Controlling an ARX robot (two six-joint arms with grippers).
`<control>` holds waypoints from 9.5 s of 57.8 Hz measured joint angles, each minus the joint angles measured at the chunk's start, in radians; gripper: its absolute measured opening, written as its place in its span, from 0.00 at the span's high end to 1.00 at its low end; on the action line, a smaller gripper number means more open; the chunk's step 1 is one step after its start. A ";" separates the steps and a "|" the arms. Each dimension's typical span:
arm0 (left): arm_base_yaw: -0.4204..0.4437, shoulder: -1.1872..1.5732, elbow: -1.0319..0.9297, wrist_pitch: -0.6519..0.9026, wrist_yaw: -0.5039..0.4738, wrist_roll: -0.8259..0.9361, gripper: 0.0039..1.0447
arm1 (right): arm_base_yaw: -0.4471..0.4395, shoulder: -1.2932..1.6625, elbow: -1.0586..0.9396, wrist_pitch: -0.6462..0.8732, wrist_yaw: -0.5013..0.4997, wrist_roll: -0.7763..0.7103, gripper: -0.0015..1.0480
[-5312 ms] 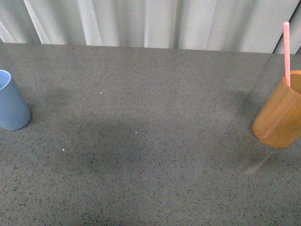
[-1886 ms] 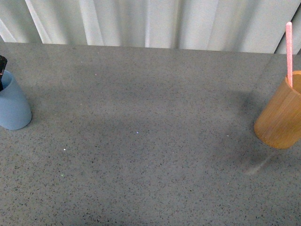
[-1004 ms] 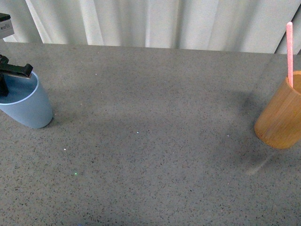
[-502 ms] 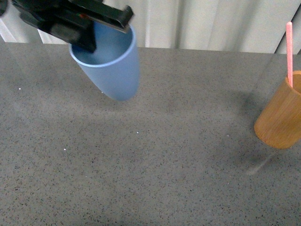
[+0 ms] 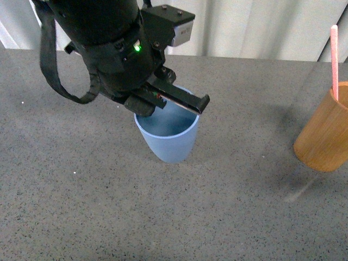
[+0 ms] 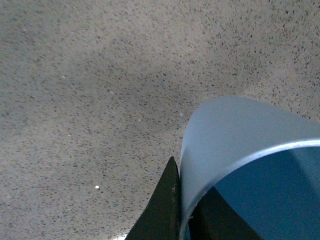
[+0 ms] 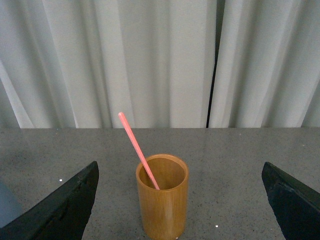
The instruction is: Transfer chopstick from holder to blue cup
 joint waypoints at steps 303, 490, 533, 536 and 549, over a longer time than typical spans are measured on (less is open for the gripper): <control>0.499 -1.929 -1.261 0.456 0.086 -0.106 0.05 | -0.259 0.506 0.132 0.014 -0.437 -0.216 0.10; 0.500 -1.929 -1.261 0.456 0.087 -0.106 0.06 | 0.185 1.309 0.795 0.602 -0.216 -0.104 0.97; 0.499 -1.929 -1.261 0.456 0.087 -0.106 0.06 | 0.412 1.587 0.801 0.671 -0.316 0.126 0.97; 0.499 -1.929 -1.261 0.456 0.087 -0.106 0.06 | 0.417 1.602 0.803 0.672 -0.315 0.117 0.97; 0.499 -1.929 -1.261 0.456 0.087 -0.106 0.06 | 0.446 1.679 0.832 0.679 -0.312 0.085 0.97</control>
